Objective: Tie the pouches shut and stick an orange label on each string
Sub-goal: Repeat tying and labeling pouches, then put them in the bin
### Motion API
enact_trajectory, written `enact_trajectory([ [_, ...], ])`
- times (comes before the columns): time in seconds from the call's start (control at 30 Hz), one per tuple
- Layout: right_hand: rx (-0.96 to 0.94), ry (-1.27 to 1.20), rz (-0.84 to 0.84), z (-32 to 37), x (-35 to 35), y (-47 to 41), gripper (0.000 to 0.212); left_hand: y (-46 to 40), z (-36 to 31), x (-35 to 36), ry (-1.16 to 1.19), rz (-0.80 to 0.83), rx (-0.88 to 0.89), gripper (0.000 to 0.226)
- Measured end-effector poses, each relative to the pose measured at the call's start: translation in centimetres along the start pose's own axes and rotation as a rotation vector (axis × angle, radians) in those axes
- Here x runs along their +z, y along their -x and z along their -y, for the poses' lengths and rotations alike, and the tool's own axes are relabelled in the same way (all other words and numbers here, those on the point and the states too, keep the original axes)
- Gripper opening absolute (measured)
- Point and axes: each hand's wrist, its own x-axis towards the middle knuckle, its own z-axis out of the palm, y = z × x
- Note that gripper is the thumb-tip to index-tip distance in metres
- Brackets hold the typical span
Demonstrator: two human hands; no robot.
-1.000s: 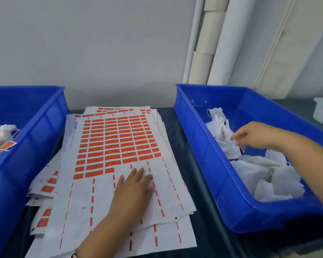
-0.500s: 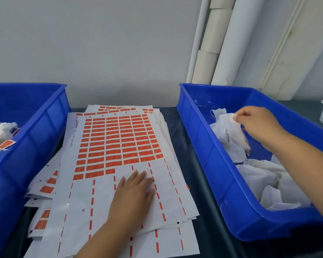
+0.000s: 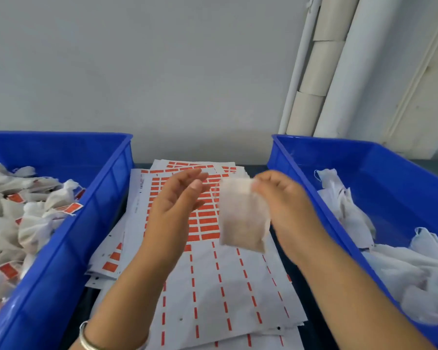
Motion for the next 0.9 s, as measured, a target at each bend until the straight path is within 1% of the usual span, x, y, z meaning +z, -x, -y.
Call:
enact_trajectory([
  [0.07,0.069,-0.014,0.083,-1.9,1.8,0.3,0.030,-0.6,0.7,-0.6,-0.078,0.029,-0.044,0.042],
  [0.1,0.121,-0.034,0.117,-2.9,2.5,0.4,0.030,-0.8,1.4,-0.7,-0.137,0.034,-0.084,0.040],
  [0.2,0.236,-0.041,0.131,-5.5,3.9,0.1,0.017,-1.0,3.9,-1.3,-0.324,0.048,-0.177,0.021],
  [0.27,0.251,-0.021,0.135,-6.8,4.3,-0.2,0.015,-0.9,5.6,-1.9,-0.397,0.035,-0.206,0.017],
  [0.4,0.269,-0.029,0.174,-8.3,4.9,-0.6,0.011,-0.3,8.1,-2.5,-0.488,-0.010,-0.207,0.011],
  [0.53,0.284,-0.002,0.127,-9.4,5.2,-1.1,0.009,-0.1,8.8,-2.7,-0.536,-0.055,-0.109,0.015],
  [0.6,0.230,0.046,0.118,-9.8,5.2,-1.0,0.007,0.1,8.8,-2.7,-0.601,-0.047,-0.038,0.018],
  [0.63,0.173,0.081,0.129,-9.9,5.1,-0.9,0.007,0.3,8.7,-2.5,-0.632,-0.049,0.005,0.021],
  [0.73,-0.108,0.274,0.213,-9.9,4.9,0.0,0.017,0.9,8.2,-2.1,-0.665,-0.075,0.141,0.029],
  [0.8,-0.265,0.342,0.238,-9.6,5.1,0.6,0.022,1.2,7.9,-1.8,-0.682,-0.080,0.232,0.032],
  [0.87,-0.319,0.338,0.213,-9.4,5.6,0.9,0.024,1.4,7.9,-1.7,-0.709,-0.099,0.310,0.029],
  [0.9,-0.334,0.332,0.192,-9.2,5.8,1.0,0.031,1.5,7.9,-1.7,-0.715,-0.114,0.332,0.027],
])
